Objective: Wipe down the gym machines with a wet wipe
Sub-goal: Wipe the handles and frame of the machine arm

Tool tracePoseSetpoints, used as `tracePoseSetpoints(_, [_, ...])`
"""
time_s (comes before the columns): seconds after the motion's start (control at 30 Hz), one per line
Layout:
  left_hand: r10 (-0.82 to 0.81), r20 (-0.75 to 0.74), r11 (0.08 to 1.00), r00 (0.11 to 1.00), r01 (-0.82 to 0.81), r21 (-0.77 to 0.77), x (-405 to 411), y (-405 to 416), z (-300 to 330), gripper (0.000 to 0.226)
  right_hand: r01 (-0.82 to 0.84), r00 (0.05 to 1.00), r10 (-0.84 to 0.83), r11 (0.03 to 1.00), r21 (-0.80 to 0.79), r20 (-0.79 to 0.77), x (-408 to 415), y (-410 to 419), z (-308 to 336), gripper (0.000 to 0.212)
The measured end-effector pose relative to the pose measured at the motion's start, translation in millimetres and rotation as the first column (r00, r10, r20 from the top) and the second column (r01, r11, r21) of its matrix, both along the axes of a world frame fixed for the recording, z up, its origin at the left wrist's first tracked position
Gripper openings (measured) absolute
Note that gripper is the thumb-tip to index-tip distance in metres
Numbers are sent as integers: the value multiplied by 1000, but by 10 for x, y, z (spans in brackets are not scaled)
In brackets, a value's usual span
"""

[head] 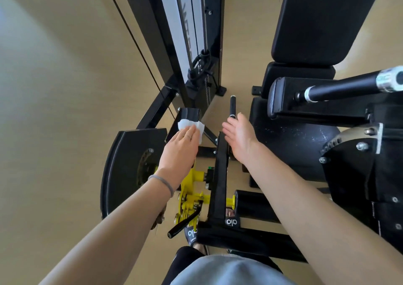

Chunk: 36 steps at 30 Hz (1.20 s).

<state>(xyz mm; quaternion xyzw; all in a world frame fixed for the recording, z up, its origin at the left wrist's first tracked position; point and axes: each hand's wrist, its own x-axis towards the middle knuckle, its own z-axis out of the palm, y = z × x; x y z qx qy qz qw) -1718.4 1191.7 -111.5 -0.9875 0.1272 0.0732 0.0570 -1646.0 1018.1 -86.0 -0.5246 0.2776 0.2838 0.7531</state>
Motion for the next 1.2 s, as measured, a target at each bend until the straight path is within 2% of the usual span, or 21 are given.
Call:
tracePoseSetpoints(0.1, [64,-1,988,998,-64,-144,-134,-4,120,61,-129,992,129,992,-16,16,-153,-18,4,58])
tracePoseSetpoints(0.17, [103,76,964,992,-81,-253,-169,-87,267,40,-216,976,218,973,-83,20,-204,6,-55,57])
tracePoseSetpoints(0.23, [188,99,886,977,-126,-445,-158,-229,304,15,-275,956,289,943,-188,52,-248,19,-103,53])
tracePoseSetpoints(0.27, [197,52,828,979,-138,-544,-175,-311,320,10,-290,941,325,919,-268,95,-276,6,-109,49])
tracePoseSetpoints(0.3, [185,-29,780,982,-165,-604,-200,-384,283,15,-302,915,373,886,-353,154,-305,-21,-100,47])
tracePoseSetpoints(0.37, [107,-237,767,966,-232,-599,-290,-500,98,22,-388,809,543,783,-487,228,-373,-104,-79,48])
tracePoseSetpoints(0.4, [93,-343,770,935,-286,-571,-337,-538,-25,24,-465,742,638,712,-527,208,-407,-150,-84,50])
tracePoseSetpoints(0.47, [55,-510,776,859,-358,-519,-426,-607,-216,29,-644,611,789,543,-539,65,-494,-237,-138,57])
tracePoseSetpoints(0.53, [-2,-695,827,719,-390,-405,-518,-685,-345,34,-793,487,866,382,-476,-116,-622,-301,-214,65])
tracePoseSetpoints(0.6, [-27,-802,854,597,-403,-329,-602,-742,-378,38,-886,368,900,264,-381,-234,-789,-342,-301,69])
tracePoseSetpoints(0.67, [-5,-881,761,474,-570,-311,-650,-742,-352,42,-925,308,906,214,-313,-291,-927,-361,-386,72])
tracePoseSetpoints(0.73, [-8,-910,611,414,-719,-332,-646,-648,-390,42,-935,305,901,222,-277,-307,-973,-353,-472,74])
tracePoseSetpoints(0.8, [30,-929,387,369,-861,-330,-695,-543,-425,37,-944,297,905,230,-237,-304,-987,-302,-547,79])
tracePoseSetpoints(0.9, [71,-964,-117,257,-957,-264,-782,-447,-492,34,-961,251,916,197,-193,-312,-1046,-246,-633,84])
tracePoseSetpoints(0.93, [80,-973,-218,215,-949,-228,-801,-429,-525,30,-969,221,925,173,-174,-309,-1084,-237,-652,81])
tracePoseSetpoints(0.97, [117,-975,-258,190,-942,-215,-803,-414,-550,23,-976,184,937,137,-172,-298,-1126,-238,-680,76])
tracePoseSetpoints(1.0, [176,-968,-258,179,-940,-221,-793,-393,-607,17,-977,140,950,86,-195,-279,-1164,-245,-713,71])
tracePoseSetpoints(1.07, [286,-935,-141,209,-956,-256,-736,-363,-714,11,-959,81,966,8,-284,-246,-1226,-278,-777,67])
tracePoseSetpoints(1.17, [352,-865,213,359,-930,-299,-608,-374,-764,22,-892,23,971,-88,-443,-240,-1217,-280,-918,64])
tracePoseSetpoints(1.2, [341,-843,294,415,-899,-324,-556,-390,-791,26,-865,-3,968,-128,-486,-250,-1182,-269,-989,63])
